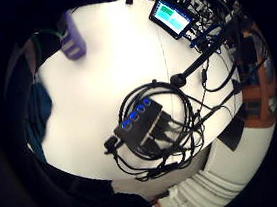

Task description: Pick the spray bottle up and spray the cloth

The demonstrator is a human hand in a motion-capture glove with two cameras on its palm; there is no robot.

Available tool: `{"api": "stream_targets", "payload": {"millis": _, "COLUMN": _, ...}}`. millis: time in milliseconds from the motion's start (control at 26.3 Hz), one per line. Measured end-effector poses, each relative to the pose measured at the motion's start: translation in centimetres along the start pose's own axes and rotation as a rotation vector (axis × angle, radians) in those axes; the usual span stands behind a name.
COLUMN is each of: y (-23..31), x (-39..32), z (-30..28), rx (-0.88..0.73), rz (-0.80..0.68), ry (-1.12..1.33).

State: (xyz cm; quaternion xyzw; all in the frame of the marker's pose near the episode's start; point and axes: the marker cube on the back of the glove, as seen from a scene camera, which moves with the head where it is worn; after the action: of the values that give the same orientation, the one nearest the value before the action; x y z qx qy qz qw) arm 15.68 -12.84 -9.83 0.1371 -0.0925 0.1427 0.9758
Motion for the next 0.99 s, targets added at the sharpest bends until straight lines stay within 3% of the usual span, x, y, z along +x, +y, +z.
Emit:
{"api": "stream_targets", "payload": {"millis": 418, "y": -7.1, "x": 1.1, "z": 0.1, "rx": -0.032, "rz": 0.100, "ry": -0.584}}
{"api": "stream_targets", "payload": {"millis": 987, "y": -11.2, "x": -0.1, "z": 3.9, "rx": 0.150, "rz": 0.110, "ry": -0.864}}
